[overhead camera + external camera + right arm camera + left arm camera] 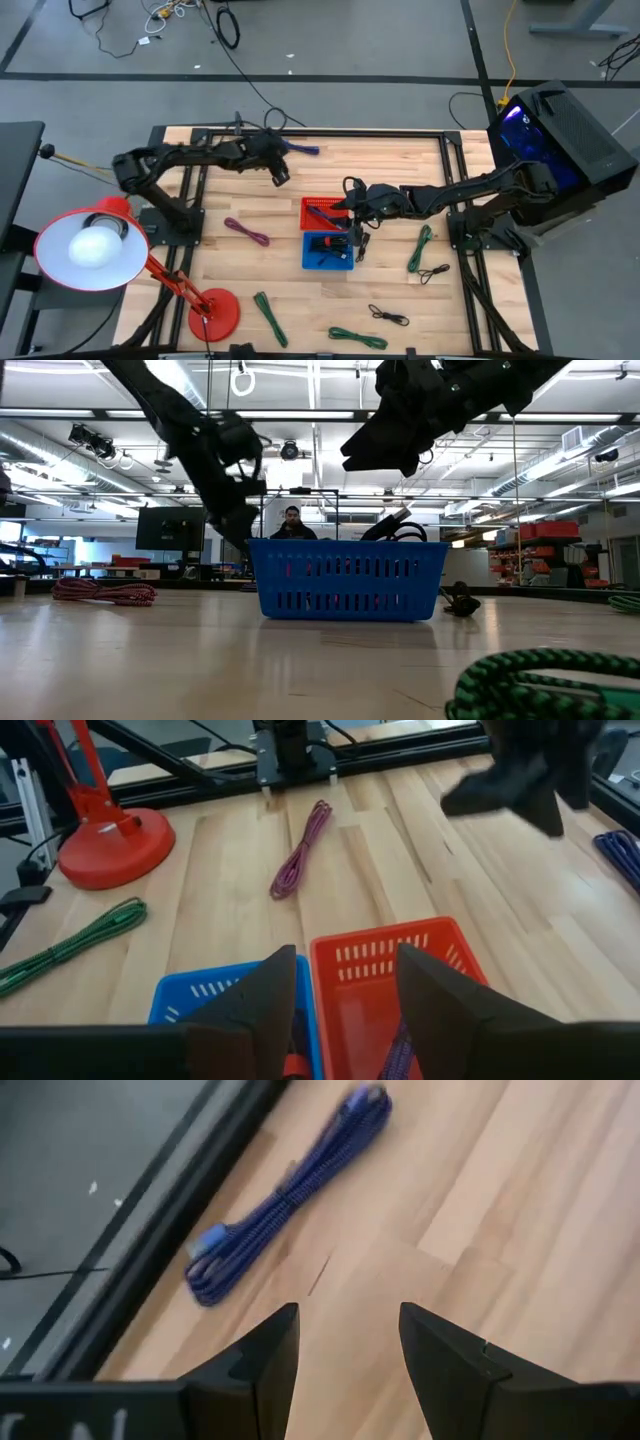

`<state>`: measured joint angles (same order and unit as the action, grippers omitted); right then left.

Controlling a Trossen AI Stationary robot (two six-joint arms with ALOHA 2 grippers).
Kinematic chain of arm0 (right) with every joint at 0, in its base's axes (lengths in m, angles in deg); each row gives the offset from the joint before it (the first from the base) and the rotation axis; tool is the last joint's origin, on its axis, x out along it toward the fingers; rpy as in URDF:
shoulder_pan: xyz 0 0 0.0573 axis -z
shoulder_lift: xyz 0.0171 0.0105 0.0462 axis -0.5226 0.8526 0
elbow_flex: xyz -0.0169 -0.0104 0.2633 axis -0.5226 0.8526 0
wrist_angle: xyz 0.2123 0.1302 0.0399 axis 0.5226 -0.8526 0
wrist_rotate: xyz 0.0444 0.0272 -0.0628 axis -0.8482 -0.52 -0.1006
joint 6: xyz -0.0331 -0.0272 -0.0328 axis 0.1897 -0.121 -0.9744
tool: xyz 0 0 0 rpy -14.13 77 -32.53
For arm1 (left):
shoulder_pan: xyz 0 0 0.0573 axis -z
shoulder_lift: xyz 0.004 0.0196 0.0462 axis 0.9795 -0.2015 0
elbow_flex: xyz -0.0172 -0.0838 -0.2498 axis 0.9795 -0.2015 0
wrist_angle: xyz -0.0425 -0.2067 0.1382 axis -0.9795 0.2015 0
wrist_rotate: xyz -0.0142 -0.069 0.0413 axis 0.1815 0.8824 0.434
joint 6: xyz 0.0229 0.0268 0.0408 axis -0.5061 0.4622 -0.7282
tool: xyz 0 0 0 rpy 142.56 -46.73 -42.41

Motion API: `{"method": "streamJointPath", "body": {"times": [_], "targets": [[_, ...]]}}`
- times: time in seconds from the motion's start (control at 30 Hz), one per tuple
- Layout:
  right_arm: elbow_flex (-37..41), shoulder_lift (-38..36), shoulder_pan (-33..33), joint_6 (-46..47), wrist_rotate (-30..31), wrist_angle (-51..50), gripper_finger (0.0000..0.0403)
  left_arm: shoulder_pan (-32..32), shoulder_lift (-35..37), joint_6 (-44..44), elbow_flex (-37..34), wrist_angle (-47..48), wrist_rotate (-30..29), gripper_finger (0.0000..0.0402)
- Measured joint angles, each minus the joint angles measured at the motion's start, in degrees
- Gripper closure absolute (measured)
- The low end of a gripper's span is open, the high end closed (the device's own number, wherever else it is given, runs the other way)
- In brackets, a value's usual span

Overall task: Pick & Place USB Port
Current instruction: Put the blue charger cable into the red bin

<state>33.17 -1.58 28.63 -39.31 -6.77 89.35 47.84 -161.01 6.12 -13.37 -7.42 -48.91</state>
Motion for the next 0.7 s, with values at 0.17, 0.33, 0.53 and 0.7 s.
{"method": "streamJointPath", "body": {"times": [0.17,0.33,0.53,0.7], "targets": [[0.0,0.0,0.0,-0.48,0.04,0.23,0.0229,-0.2,-7.57,-4.79,5.31,-0.05,-0.52,0.0223],[0.0,0.0,-0.2,-0.5,0.15,0.11,0.0229,0.3,-14.4,-12.3,14.43,5.09,-1.37,0.0223],[0.0,0.0,-1.44,-0.48,0.17,-0.63,0.0229,0.69,-21.57,-21.02,25.12,17.18,-4.02,0.0223],[0.0,0.0,-3.04,-0.48,0.17,-0.79,0.0229,0.21,-24.75,-23.6,29.15,21.33,-5.67,0.0223]]}}
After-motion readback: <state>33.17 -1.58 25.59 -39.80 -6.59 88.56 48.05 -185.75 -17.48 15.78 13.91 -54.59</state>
